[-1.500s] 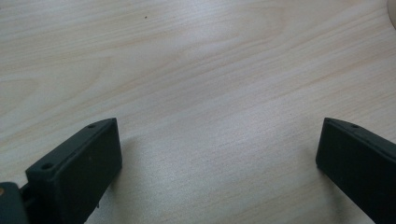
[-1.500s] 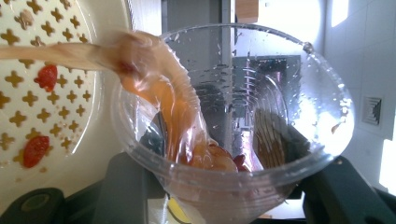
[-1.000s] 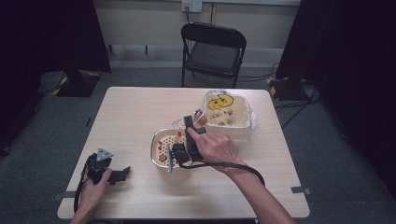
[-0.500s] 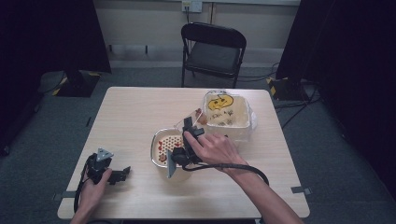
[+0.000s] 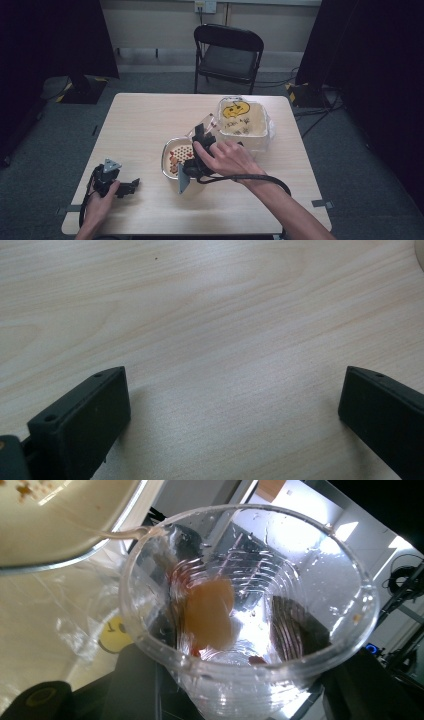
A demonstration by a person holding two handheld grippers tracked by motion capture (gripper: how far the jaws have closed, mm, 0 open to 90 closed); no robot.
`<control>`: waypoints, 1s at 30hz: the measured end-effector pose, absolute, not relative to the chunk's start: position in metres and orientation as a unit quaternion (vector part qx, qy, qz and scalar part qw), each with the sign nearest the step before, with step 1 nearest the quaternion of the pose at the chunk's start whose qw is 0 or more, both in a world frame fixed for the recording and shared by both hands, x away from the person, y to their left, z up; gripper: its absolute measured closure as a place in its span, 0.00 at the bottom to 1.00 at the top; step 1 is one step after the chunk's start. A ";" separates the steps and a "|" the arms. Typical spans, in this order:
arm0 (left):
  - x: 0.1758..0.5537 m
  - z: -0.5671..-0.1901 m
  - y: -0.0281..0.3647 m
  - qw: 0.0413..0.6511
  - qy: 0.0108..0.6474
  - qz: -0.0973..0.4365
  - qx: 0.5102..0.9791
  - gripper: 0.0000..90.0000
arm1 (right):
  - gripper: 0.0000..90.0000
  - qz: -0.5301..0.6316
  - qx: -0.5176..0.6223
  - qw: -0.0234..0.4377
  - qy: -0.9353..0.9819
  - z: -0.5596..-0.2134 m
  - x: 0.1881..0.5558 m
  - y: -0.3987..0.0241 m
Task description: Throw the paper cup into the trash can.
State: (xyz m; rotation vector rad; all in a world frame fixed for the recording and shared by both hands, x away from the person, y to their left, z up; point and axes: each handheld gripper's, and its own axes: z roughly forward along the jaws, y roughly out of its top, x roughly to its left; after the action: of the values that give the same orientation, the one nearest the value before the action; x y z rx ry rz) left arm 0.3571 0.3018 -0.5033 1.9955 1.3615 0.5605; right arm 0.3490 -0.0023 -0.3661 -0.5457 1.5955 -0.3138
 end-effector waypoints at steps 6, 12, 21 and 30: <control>0.357 -0.503 0.302 0.325 0.519 0.214 0.761 0.00 | 0.58 -0.143 -0.242 0.657 0.700 -0.362 0.350 -0.002; 0.357 -0.503 0.302 0.325 0.519 0.214 0.761 0.00 | 0.58 -0.133 -0.244 0.654 0.704 -0.366 0.350 0.001; 0.357 -0.503 0.302 0.325 0.519 0.214 0.761 0.00 | 0.58 -0.039 -0.187 0.627 0.755 -0.352 0.350 0.001; 0.357 -0.503 0.302 0.325 0.519 0.214 0.761 0.00 | 0.59 0.163 -0.016 0.570 0.805 -0.339 0.363 -0.014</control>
State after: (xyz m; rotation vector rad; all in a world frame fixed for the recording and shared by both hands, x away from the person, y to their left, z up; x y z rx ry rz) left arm 0.3571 0.3017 -0.5033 1.9960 1.3612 0.5610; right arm 0.3625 -0.0140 -0.3391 -0.0374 1.8886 0.3835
